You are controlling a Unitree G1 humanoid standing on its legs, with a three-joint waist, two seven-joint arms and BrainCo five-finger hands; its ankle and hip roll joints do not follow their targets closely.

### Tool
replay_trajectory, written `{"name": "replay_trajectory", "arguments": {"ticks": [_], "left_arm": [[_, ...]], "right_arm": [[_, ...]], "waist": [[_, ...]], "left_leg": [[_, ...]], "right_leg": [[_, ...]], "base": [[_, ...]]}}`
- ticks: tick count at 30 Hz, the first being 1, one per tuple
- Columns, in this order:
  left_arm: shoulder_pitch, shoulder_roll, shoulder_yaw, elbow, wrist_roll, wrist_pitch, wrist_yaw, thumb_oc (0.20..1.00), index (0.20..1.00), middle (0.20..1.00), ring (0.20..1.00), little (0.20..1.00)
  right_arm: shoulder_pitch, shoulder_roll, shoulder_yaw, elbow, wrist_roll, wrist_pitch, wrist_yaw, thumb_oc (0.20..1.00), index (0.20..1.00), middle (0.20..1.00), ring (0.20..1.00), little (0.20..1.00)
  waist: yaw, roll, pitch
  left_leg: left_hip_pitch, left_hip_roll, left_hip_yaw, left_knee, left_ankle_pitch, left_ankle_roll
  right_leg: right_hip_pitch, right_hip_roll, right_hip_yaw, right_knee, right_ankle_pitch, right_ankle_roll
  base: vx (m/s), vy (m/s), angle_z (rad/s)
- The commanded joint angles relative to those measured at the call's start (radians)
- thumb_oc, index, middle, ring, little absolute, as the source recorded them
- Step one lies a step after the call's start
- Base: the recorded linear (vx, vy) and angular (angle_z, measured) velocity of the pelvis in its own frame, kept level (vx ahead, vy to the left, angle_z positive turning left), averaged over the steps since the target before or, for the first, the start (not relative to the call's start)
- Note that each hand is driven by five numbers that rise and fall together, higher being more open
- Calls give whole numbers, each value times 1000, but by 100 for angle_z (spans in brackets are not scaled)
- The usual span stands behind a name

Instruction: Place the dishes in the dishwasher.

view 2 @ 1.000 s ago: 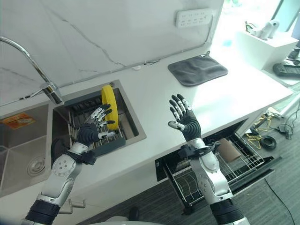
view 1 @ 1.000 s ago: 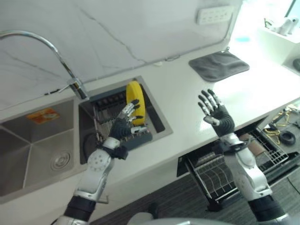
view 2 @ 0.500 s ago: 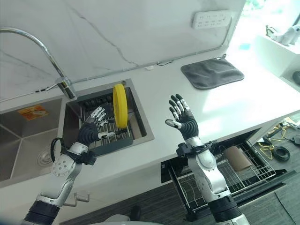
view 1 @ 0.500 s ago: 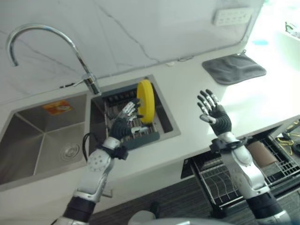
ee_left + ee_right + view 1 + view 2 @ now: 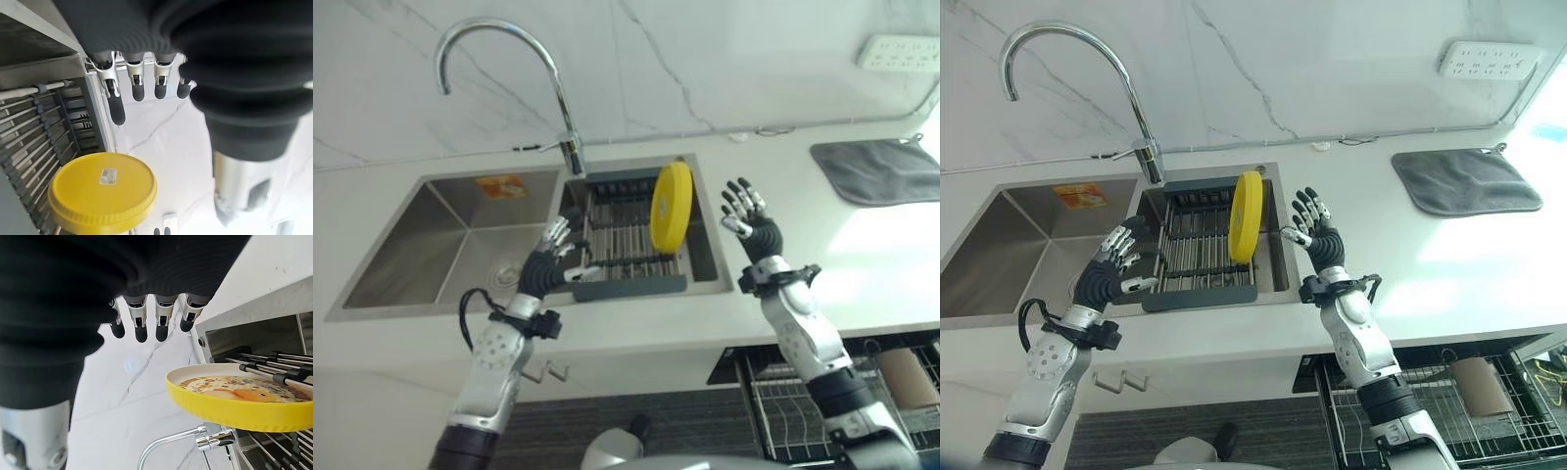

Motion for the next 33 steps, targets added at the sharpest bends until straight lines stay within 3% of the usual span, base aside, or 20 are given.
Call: {"name": "replay_trajectory", "arguments": {"ticks": [1, 33], "left_arm": [[-29, 60, 26, -44, 14, -78, -18, 1000, 1000, 1000, 1000, 1000], [-26, 98, -11, -33, 55, -80, -76, 1000, 1000, 1000, 1000, 1000]], "right_arm": [[-38, 3, 3, -26, 42, -26, 0, 1000, 1000, 1000, 1000, 1000], [-95, 26, 32, 81, 46, 17, -38, 1000, 1000, 1000, 1000, 1000]], "waist": [[-2, -17, -38], [49, -9, -10]], "left_leg": [[-86, 33, 33, 7, 33, -22], [-113, 24, 10, 19, 42, -22]], "right_leg": [[-36, 8, 33, 121, -16, -38], [-29, -8, -22, 125, -17, -36]], "base": [[0, 0, 0], [38, 4, 4]]}}
